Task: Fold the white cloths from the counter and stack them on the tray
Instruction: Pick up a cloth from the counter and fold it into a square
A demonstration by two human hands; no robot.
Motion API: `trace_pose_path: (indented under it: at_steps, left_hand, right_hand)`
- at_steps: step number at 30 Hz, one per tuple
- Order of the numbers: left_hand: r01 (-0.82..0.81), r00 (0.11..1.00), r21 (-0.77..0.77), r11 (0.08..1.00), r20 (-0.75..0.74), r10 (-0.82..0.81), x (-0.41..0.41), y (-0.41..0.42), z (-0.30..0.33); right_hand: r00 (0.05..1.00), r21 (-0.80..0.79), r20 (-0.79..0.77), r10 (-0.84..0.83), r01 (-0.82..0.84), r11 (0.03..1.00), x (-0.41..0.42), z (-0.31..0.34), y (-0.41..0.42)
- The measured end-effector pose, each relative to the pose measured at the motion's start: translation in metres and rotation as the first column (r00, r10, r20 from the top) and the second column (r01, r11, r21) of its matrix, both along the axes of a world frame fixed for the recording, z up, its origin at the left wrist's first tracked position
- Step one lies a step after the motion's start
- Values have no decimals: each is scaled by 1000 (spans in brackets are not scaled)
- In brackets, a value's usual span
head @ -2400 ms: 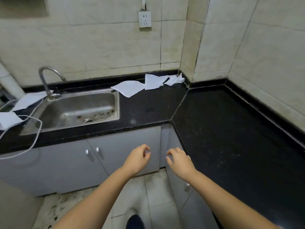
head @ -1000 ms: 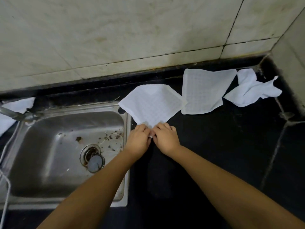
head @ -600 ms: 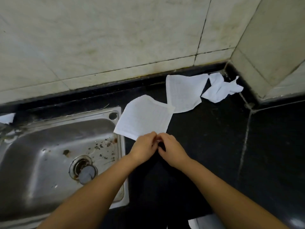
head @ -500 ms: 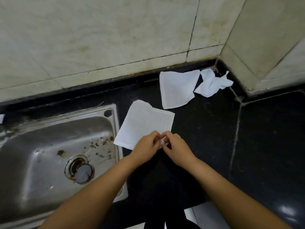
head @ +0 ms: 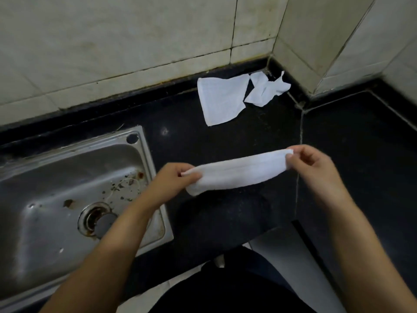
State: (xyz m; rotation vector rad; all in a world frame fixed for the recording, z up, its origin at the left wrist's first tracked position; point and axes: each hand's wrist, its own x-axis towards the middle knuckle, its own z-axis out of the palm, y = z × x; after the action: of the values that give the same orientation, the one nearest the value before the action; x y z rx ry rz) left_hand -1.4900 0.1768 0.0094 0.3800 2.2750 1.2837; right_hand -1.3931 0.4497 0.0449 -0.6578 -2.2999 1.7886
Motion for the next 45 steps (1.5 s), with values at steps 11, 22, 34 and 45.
trace_pose_path:
  at_steps: [11, 22, 34, 45]
  left_hand:
    - [-223, 975, 20, 975, 3, 223, -60, 42, 13]
    - [-220, 970, -368, 903, -180, 163, -54, 65, -59]
    - [-163, 980, -297, 941, -156, 120, 29, 41, -77]
    - [-307, 951, -574, 759, -166, 260, 36, 52, -71]
  right_hand:
    - [991, 5, 135, 4, -5, 1000, -68, -8, 41]
    - [925, 164, 358, 125, -194, 967, -80, -80, 65]
    - [827, 294, 517, 218, -411, 863, -19, -96, 62]
    - [687, 337, 640, 345, -654, 677, -79, -69, 33]
